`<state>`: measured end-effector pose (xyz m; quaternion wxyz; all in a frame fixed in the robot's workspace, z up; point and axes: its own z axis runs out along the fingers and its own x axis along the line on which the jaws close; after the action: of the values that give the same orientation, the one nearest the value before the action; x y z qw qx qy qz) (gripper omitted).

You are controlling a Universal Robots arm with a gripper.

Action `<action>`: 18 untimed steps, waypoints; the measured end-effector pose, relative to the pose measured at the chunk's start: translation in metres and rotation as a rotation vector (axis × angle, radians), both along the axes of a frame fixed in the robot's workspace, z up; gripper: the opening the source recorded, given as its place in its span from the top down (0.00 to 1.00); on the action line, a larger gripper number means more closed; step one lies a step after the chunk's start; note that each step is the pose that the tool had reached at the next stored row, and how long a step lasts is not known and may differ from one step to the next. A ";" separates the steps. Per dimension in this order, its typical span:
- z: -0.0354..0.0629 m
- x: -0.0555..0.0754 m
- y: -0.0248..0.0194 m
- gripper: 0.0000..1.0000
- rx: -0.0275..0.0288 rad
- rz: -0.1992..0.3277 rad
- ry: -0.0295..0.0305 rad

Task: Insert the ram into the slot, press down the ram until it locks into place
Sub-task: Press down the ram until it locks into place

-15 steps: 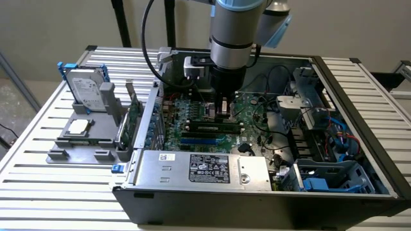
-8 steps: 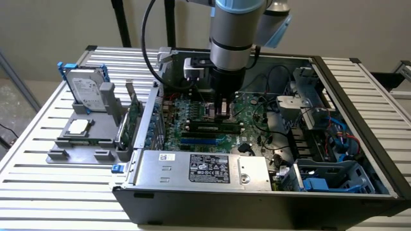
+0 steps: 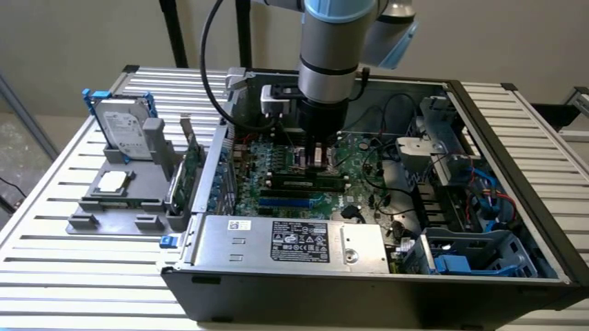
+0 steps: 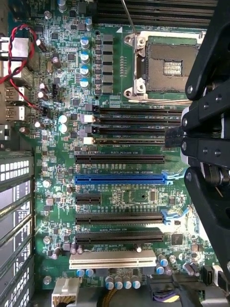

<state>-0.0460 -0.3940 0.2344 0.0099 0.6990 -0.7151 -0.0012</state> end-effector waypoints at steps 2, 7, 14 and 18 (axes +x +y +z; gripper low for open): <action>-0.0006 0.000 0.0011 0.89 0.0000 0.000 0.0000; -0.0048 0.000 0.0016 0.89 -0.0004 0.000 0.0005; -0.0056 0.000 0.0020 0.89 0.0035 0.000 0.0024; 0.0118 0.004 0.0018 0.89 0.0020 0.000 0.0102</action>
<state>-0.0422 -0.3923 0.2462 0.0128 0.6990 -0.7150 -0.0055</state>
